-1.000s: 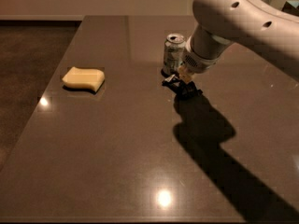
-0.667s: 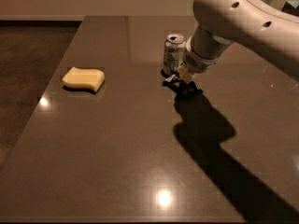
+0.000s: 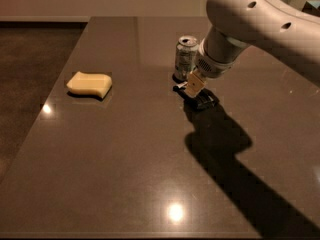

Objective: Move rxbar chocolate near 7up can

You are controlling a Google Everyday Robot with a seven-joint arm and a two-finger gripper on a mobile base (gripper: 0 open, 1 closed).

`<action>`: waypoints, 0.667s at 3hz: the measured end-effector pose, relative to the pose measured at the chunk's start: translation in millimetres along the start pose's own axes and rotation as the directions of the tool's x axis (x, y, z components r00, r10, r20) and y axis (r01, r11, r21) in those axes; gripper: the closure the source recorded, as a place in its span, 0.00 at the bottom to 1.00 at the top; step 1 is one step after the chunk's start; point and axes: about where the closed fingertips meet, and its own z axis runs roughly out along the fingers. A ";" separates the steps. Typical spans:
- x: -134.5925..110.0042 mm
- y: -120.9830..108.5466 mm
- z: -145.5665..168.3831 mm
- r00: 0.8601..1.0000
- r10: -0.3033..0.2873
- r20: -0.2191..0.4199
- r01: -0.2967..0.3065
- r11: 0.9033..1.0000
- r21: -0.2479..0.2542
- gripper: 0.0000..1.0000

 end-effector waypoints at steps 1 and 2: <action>0.1 0.4 -0.6 1.000 -0.001 0.000 0.001 1.000 0.001 0.00; 0.1 0.4 -0.6 1.000 -0.001 0.000 0.001 1.000 0.001 0.00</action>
Offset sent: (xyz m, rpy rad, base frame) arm -0.0005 0.0001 0.0004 -0.0008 -0.0005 0.0005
